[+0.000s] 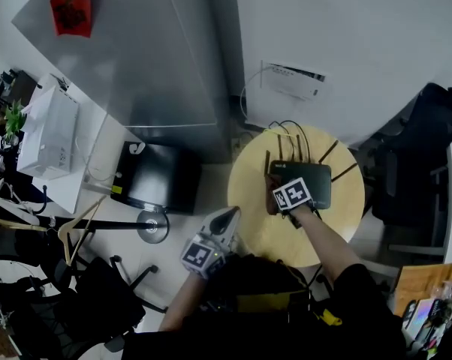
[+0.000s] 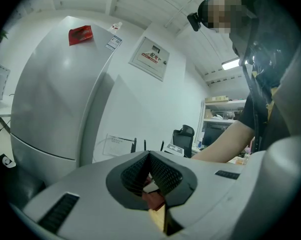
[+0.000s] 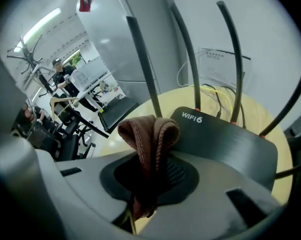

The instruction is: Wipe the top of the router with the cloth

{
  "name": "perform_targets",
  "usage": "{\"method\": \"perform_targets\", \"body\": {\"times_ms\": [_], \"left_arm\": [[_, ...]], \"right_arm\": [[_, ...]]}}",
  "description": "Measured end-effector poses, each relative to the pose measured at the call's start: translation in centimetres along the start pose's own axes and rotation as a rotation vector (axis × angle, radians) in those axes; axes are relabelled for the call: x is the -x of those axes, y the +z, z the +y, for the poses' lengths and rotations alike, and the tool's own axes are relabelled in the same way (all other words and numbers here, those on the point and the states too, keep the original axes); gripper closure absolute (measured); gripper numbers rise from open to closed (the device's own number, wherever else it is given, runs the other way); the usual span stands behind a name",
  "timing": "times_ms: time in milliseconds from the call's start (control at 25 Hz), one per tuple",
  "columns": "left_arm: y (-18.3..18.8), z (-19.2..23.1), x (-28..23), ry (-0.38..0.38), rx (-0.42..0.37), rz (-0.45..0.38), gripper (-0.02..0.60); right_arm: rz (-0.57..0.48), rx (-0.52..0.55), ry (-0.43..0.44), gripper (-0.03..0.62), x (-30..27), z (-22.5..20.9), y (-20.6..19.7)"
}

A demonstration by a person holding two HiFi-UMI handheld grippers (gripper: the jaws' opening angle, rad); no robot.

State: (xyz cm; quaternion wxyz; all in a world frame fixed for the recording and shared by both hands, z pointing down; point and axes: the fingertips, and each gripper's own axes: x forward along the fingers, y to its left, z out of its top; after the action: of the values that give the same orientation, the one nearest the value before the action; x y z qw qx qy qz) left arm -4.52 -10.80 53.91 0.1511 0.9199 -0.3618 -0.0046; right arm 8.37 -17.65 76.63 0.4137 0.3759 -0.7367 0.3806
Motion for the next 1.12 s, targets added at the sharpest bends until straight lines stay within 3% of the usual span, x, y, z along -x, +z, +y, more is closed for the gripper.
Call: {"method": "perform_targets", "body": {"times_ms": [160,320,760,1120], "left_arm": [[-0.1,0.0,-0.2,0.002,0.002,-0.002,0.584],[0.3,-0.3,-1.0,-0.021,-0.002,-0.005,0.584],[0.3,-1.7,-2.9,-0.079,-0.011,-0.007,0.584],[0.4,-2.5,-3.4,-0.121,-0.018,-0.003,0.584]], "right_arm": [[-0.011,0.117,-0.065,0.532,0.0,0.2,0.2],[-0.027,0.137,-0.088,0.531,0.8,-0.4,0.5],[-0.041,0.087,-0.169,0.531,3.7,-5.7,-2.9],[0.015,-0.047,-0.246,0.531,5.5,-10.7,-7.7]]}}
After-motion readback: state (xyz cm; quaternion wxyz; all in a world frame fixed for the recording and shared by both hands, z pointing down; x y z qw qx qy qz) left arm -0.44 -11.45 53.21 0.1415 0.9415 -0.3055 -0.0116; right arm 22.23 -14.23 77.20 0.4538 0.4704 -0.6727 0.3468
